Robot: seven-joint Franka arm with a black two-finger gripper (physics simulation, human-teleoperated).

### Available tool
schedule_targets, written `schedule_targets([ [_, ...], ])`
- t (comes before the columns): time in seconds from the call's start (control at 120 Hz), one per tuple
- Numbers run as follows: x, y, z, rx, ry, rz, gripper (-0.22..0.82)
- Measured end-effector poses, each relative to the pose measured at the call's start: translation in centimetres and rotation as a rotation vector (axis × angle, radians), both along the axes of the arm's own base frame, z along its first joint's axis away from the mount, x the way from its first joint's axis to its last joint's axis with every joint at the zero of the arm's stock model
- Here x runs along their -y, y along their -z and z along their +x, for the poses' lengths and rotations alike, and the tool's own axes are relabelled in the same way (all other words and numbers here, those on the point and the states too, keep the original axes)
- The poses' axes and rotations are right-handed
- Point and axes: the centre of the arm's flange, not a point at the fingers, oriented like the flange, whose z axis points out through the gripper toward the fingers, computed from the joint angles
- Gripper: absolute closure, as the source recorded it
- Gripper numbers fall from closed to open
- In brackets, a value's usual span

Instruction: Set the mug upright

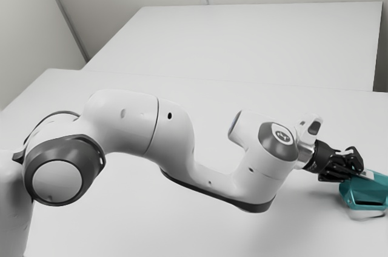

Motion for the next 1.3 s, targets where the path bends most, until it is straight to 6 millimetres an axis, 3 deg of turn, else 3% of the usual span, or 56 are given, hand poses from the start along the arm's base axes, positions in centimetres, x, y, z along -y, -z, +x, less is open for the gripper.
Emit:
schedule_targets([
  [0.158,-0.7,-2.7,0.6,0.054,-0.005,-0.006,0.76],
  [0.258,-2.8,-4.6,0.6,0.088,-0.017,0.019,0.77],
  [0.492,-9.5,-7.4,2.7,0.221,0.023,0.150,0.77],
  [0.808,-19.9,-14.2,6.3,0.347,0.266,0.517,0.78],
  [1.033,-26.3,-15.6,5.6,0.183,0.333,0.831,0.78],
  [1.3,-33.9,-14.3,5.5,-0.012,0.253,1.021,0.78],
])
